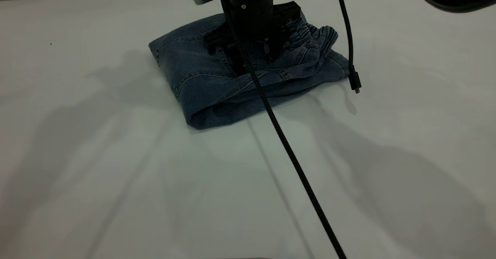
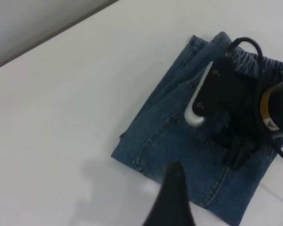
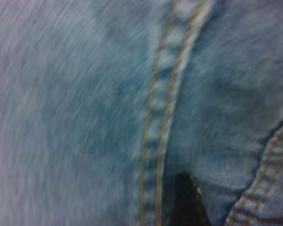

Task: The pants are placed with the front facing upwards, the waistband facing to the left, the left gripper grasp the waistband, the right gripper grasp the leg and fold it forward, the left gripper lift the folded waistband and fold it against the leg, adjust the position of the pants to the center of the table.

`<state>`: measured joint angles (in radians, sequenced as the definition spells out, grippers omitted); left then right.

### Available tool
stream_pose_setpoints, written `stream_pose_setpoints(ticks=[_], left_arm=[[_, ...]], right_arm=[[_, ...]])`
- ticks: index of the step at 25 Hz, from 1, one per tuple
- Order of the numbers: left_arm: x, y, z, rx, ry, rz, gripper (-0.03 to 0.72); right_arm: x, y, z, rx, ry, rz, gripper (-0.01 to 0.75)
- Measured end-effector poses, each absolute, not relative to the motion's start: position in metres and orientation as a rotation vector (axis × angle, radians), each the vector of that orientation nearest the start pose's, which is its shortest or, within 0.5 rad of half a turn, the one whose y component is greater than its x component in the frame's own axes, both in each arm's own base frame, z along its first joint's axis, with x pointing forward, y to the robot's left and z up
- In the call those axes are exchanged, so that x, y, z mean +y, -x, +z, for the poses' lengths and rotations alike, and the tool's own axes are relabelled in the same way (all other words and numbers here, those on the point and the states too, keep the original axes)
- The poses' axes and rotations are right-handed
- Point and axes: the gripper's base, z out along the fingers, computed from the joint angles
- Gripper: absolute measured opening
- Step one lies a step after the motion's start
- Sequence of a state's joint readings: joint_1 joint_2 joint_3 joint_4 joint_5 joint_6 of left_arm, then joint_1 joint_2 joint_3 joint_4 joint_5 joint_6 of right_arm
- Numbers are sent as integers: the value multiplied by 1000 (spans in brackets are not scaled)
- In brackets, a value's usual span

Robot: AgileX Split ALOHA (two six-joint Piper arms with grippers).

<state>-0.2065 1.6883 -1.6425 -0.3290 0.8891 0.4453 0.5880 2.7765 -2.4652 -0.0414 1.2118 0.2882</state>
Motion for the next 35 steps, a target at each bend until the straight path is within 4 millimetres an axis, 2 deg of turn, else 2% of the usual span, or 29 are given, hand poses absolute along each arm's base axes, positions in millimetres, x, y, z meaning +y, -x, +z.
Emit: stream_pose_setpoints(ticks=[4, 11, 16, 20, 23, 27, 32, 35], left_arm=[[-101, -368, 367, 2292, -633, -291, 570], [-101, -368, 367, 2294, -629, -305, 570], [-102, -368, 367, 2293, -625, -316, 570], [-103, -367, 367, 2292, -617, -336, 570], [-104, -367, 367, 2299, -618, -350, 570], [-103, -361, 366, 2343, -648, -364, 570], [-100, -336, 386, 2354, -693, -375, 570], [-96, -312, 405, 2360, -733, -385, 570]], right_arm=[[293, -453, 63, 2989, 172, 32, 416], [269, -468, 63, 3004, -170, 77, 416], [263, -472, 68, 3008, -216, 122, 416], [257, -474, 91, 2958, -186, 59, 416], [252, -477, 140, 2871, -106, 60, 416], [247, -468, 226, 2732, 71, 141, 416], [242, -440, 315, 2588, 299, 295, 416], [236, -417, 363, 2494, 401, 396, 416]])
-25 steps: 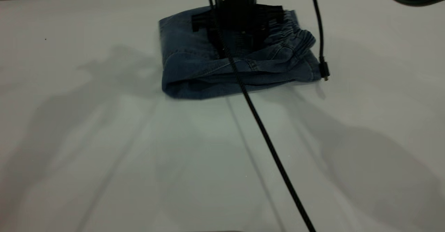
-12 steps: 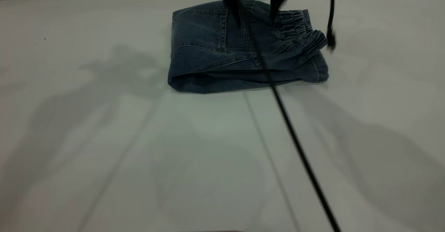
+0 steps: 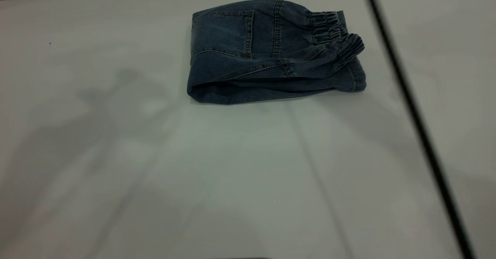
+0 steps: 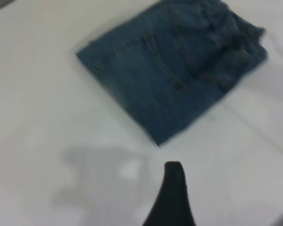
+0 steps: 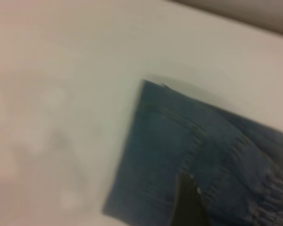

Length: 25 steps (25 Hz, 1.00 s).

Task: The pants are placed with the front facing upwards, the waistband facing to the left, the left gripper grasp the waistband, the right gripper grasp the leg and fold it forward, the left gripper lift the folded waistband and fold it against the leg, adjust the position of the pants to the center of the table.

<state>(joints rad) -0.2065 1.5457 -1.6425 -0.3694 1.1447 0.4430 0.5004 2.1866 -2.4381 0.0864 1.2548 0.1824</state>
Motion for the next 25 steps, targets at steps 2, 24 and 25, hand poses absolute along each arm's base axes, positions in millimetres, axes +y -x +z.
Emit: stream_pose_setpoints(ticks=[2, 24, 25], left_arm=[[-93, -297, 417, 2340, -745, -382, 570], [-48, -118, 392, 2313, -595, -310, 570], [-46, -112, 383, 2334, -585, -305, 570]], right_arm=[[230, -398, 392, 2442, 448, 439, 416], [83, -144, 386, 2539, 592, 255, 416], [76, -132, 377, 2542, 594, 248, 416]])
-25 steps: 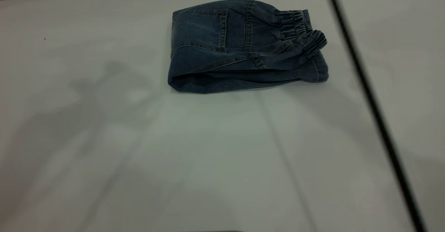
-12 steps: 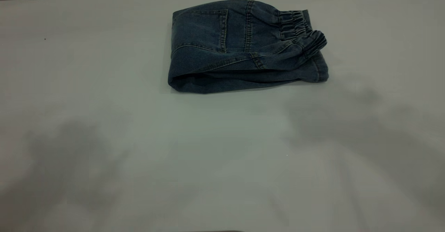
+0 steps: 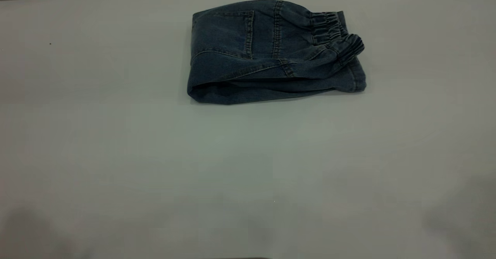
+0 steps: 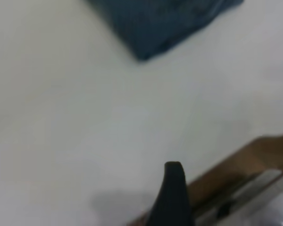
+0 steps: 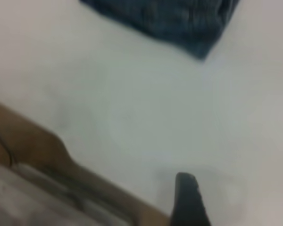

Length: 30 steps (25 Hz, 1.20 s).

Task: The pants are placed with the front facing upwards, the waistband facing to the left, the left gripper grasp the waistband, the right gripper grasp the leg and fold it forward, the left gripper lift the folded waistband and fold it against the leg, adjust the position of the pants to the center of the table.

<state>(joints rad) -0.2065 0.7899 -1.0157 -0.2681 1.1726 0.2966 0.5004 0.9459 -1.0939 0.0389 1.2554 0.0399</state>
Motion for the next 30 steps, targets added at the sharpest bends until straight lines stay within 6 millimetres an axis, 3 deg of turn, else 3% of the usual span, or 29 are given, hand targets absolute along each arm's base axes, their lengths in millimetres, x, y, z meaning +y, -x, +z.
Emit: stream_pose_setpoints(ticks=[8, 14, 20, 30], left_arm=[[-35, -70, 320, 2419, -540, -303, 570], [-25, -47, 283, 2456, -457, -240, 570], [-15, -40, 267, 2468, -286, -169, 570], [-14, -43, 263, 2448, -279, -153, 570]], right_arm=[[38, -64, 310, 2445, 569, 265, 416], [21, -43, 270, 2381, 562, 212, 416], [16, -36, 263, 2356, 557, 202, 416], [19, -34, 260, 2380, 558, 243, 416]])
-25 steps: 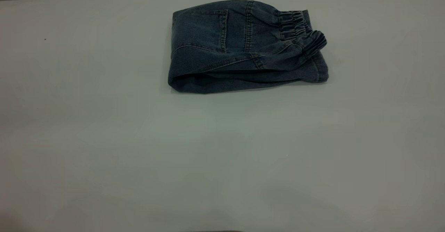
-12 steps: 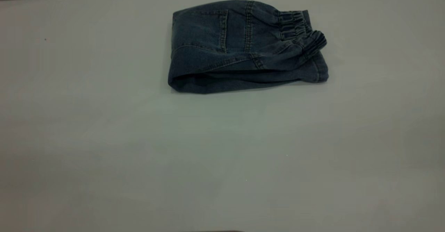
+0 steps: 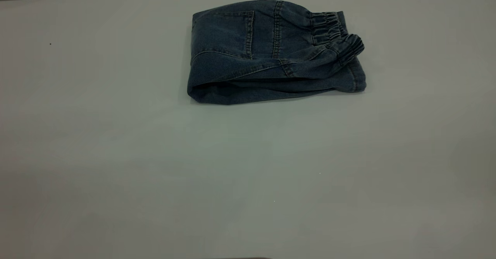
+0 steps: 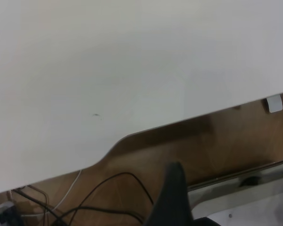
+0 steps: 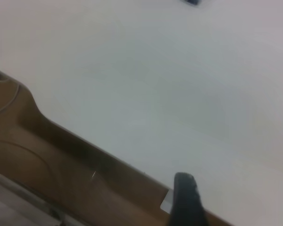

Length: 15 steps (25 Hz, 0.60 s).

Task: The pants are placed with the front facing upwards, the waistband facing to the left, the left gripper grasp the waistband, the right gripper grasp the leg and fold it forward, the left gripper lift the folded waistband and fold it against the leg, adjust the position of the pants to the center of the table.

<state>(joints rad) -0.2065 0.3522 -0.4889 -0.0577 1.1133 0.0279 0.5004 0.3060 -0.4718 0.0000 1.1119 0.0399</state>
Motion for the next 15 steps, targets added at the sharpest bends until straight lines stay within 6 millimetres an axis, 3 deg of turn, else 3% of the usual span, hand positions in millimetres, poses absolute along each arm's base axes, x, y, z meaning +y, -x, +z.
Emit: stream_pose_setpoints(ticks=[15], left_arm=[[-10, -43, 263, 2436, -306, -80, 570]], right_arm=[[19, -34, 259, 2382, 558, 242, 416]])
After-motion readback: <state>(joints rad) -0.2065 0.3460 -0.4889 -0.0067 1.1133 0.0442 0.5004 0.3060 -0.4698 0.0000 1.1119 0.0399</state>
